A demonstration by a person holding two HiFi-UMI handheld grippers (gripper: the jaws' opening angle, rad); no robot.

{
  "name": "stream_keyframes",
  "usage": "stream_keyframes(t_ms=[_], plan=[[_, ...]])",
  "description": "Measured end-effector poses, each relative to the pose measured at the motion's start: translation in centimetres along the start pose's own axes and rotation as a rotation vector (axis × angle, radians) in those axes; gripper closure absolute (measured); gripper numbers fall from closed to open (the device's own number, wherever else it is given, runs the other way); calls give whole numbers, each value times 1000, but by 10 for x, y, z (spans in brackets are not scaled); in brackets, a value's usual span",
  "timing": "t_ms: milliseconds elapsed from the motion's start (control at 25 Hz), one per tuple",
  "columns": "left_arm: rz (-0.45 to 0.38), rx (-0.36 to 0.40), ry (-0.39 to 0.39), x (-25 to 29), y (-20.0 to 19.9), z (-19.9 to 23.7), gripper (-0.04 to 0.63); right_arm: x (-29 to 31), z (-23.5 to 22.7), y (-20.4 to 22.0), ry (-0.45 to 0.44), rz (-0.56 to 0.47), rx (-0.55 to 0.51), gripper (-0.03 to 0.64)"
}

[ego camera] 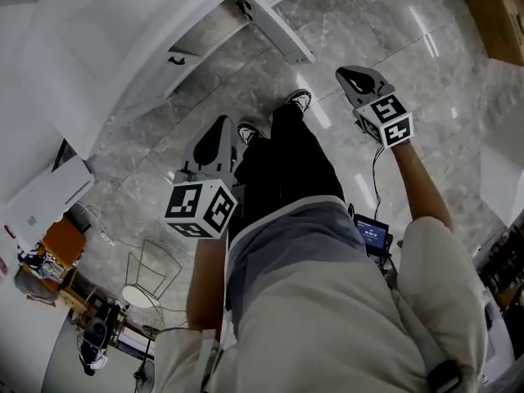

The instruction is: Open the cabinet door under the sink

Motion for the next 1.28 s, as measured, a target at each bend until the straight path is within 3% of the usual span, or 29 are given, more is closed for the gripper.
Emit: stream_keyframes(t_ms=[480,960,1280], plan=[[-76,-47,6,-54,-13,-5,597,-37,70,-44,-35,-88,35,594],[-150,1,5,-99,-20,-15,597,-95,129,-102,-60,-201,12,604],[-259,13,-26,-148,-39,-2,597,-119,171,-136,-90,-247,-24,604]])
Point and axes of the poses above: the fingertips, and each gripper's own axes: x forward along the fingers, z to its left, y out of its underside, the point moved 2 cm from there along -x, backward along the fingers, and after that the axes turned 8 degrees about z, right-handed, at the moved point
